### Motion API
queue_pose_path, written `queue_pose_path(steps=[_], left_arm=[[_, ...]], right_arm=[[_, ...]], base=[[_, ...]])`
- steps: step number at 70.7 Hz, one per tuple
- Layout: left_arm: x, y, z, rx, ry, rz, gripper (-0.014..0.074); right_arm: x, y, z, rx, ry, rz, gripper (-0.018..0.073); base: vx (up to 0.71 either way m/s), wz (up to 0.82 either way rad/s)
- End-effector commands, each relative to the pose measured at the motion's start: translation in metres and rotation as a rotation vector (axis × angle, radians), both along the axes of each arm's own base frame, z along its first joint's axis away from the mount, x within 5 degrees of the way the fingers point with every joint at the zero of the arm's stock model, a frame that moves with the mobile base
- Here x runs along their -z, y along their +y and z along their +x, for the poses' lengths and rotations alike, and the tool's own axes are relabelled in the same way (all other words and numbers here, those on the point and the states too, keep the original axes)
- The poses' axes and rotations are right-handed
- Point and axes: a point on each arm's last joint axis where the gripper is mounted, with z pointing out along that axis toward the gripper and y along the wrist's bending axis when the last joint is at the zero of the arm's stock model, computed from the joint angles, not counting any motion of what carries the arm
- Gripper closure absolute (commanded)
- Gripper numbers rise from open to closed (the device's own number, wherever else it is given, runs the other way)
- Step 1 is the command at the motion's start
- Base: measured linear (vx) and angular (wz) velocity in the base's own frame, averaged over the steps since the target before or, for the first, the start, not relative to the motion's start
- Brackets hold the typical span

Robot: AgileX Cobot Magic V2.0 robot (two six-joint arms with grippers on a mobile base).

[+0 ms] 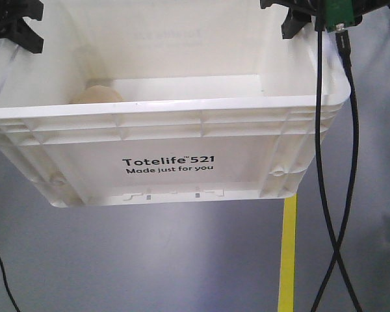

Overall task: Place moving items into box and shelve
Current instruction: 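Keep gripping the crate rims while the base drives across the floor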

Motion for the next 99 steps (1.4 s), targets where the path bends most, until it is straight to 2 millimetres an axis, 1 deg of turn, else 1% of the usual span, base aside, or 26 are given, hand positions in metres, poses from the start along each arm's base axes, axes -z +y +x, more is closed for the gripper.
queue_pose_path(steps=[1,99], left_arm=[[-0.0436,-0.0312,-0.0195,0.100,-0.158,-0.294,0.0596],[-0.0435,-0.0311,-0.0195,0.100,-0.158,-0.292,0.0596]], right_arm=[[-0.0351,0.0200,-0.0305,-0.112,-0.025,0.231,0.0564],[-0.0352,0.0200,-0.0304,-0.112,-0.026,0.232,0.0564]], base=[[0.49,-0.11],[0.48,-0.18]])
